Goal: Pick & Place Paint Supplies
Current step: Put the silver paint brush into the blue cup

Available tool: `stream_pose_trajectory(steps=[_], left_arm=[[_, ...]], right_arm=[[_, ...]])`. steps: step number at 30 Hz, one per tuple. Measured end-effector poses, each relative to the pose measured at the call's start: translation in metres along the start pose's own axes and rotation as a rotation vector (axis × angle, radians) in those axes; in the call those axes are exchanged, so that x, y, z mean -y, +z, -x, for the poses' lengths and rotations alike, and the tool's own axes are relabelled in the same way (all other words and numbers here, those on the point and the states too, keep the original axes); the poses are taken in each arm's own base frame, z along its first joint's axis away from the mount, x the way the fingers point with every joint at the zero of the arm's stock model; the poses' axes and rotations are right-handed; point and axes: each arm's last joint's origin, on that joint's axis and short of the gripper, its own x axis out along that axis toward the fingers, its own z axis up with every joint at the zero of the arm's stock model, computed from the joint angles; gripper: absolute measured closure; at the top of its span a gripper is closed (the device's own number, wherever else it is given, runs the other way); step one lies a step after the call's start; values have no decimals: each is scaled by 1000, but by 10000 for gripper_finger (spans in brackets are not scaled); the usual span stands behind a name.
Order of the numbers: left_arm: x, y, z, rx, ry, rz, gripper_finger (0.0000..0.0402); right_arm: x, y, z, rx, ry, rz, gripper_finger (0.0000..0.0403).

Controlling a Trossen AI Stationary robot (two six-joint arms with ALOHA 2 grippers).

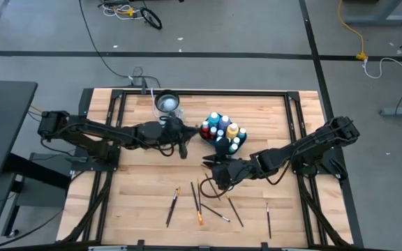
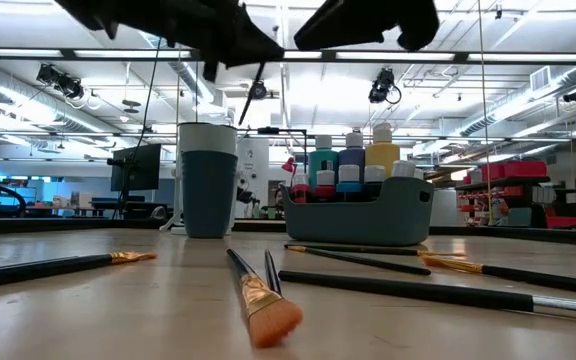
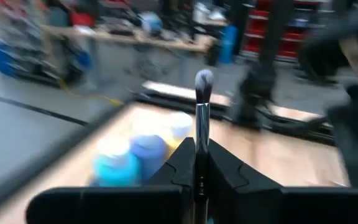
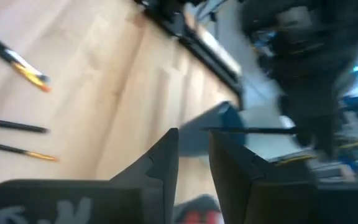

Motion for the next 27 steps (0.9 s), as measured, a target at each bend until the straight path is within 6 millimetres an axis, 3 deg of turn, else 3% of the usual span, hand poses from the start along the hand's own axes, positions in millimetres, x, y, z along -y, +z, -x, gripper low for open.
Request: stream_pose_trajectory(steps=[11, 20, 27], left_arm=[[-11, 14, 9, 80, 375, -163, 381], [-23, -26, 20, 65, 497, -128, 381], [-35, -48, 33, 112, 453, -196, 381]], right_arm=[[-2, 0, 0, 23, 71, -133, 311], [-5, 2, 0, 72, 163, -179, 311], [1, 10, 0, 151, 153, -463, 311]])
